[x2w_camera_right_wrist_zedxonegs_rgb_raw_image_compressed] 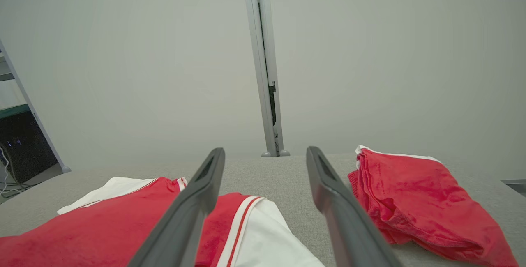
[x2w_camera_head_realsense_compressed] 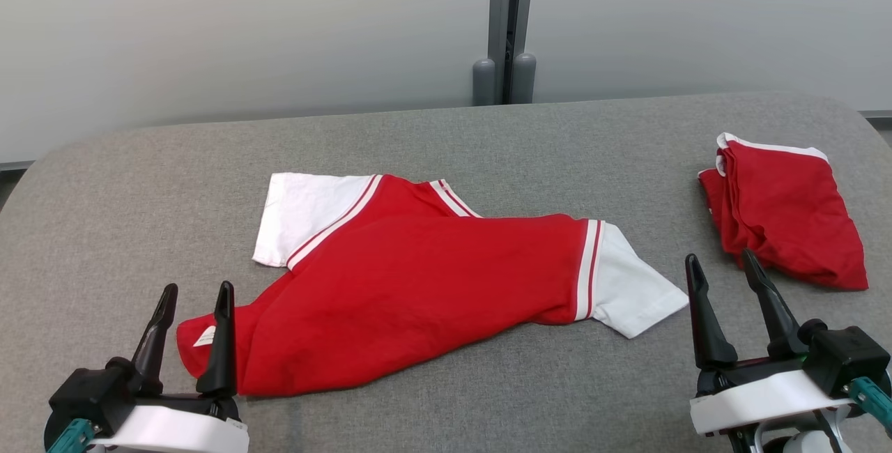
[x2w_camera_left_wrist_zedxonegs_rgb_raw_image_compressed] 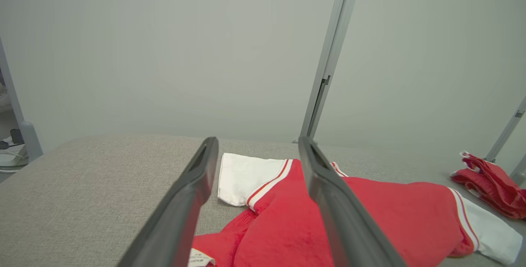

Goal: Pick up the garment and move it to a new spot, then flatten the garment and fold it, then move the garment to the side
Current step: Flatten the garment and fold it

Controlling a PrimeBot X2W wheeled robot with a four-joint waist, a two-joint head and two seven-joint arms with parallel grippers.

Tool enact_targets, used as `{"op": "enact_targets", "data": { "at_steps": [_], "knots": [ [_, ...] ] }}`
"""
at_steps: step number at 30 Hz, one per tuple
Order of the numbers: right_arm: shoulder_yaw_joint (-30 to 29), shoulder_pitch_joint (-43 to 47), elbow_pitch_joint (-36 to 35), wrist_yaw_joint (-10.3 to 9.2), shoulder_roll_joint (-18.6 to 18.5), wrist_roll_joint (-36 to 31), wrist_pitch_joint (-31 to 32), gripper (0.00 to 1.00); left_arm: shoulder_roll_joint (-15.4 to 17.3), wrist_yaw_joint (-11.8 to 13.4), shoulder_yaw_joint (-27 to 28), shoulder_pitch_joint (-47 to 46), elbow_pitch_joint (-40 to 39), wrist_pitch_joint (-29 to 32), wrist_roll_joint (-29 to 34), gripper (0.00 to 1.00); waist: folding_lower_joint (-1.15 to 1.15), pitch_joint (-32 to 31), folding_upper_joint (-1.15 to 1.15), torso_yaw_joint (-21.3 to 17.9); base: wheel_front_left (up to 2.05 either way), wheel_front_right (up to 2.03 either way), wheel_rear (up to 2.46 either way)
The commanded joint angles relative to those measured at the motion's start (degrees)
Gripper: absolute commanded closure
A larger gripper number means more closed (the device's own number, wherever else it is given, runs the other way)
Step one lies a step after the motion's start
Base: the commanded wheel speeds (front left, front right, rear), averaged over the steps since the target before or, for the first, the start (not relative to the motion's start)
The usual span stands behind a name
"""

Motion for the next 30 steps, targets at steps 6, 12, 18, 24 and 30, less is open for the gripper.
{"op": "enact_targets", "data": {
  "at_steps": [6,12,18,24,30],
  "knots": [
    [1.4,-2.2,0.3,0.01,-0.8,-0.9,-0.3,0.00,-0.9,-1.2,0.7,-1.3,0.5,-0.2,1.2,0.00,0.00,0.5,0.00,1.0,0.00,0.00,0.00],
    [6.5,-8.5,4.9,0.01,-2.7,0.0,0.4,0.00,-1.6,-2.1,0.4,-2.3,1.4,-0.2,1.4,0.00,0.00,1.8,0.00,4.4,0.00,0.00,0.00],
    [14.5,-20.6,14.1,0.00,-7.1,3.4,8.8,0.00,-2.8,-3.4,-1.0,-4.1,3.0,-0.2,1.2,0.00,0.00,4.8,0.00,10.4,0.00,0.00,0.00],
    [19.0,-33.5,23.5,0.00,-10.0,9.3,14.3,0.00,-3.6,-4.2,-1.4,-6.4,4.5,-0.2,0.5,0.00,0.00,8.2,0.00,15.2,0.00,0.00,0.00],
    [22.7,-44.5,35.7,0.00,-11.5,13.1,18.9,0.00,-4.4,-4.5,-2.3,-9.1,5.5,-0.2,-0.4,0.00,0.00,11.5,0.00,19.9,0.00,0.00,0.00]
  ]
}}
